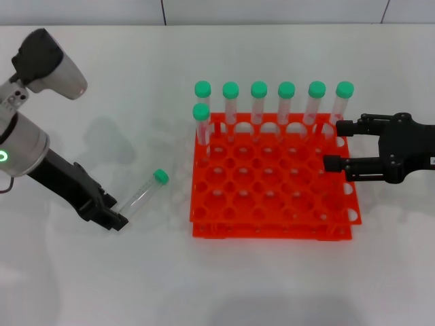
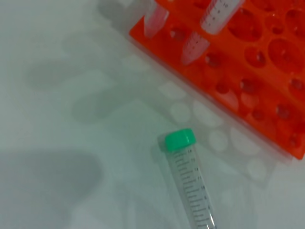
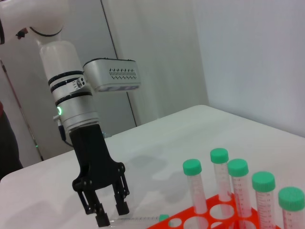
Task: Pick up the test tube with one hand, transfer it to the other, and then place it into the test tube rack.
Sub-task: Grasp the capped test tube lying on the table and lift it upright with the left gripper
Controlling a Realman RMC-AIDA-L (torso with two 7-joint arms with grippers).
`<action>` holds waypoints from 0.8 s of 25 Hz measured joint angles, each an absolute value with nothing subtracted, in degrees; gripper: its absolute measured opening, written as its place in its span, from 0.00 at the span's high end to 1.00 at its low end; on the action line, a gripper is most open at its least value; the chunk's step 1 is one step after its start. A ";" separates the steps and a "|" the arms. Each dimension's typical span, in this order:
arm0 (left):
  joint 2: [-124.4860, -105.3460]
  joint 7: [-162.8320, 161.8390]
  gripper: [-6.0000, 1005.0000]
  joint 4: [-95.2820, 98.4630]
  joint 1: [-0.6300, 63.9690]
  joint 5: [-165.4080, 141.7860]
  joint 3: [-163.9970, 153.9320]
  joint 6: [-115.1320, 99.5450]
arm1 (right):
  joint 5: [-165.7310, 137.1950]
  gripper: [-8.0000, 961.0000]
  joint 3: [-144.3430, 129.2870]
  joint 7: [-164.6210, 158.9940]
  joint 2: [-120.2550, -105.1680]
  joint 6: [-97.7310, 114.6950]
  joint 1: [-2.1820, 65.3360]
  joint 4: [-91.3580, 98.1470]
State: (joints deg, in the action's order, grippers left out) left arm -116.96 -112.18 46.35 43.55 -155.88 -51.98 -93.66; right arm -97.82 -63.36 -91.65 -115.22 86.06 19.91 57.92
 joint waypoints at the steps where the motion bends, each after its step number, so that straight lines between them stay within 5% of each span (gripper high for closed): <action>1: -117.15 -112.26 0.49 46.30 43.56 -156.20 -51.98 -93.43 | -97.82 0.20 -63.36 -91.64 -115.22 86.04 19.88 57.91; 20: -117.87 -113.50 0.53 45.77 43.61 -157.03 -52.54 -92.96 | -97.82 0.20 -63.36 -91.49 -115.22 86.04 19.70 57.91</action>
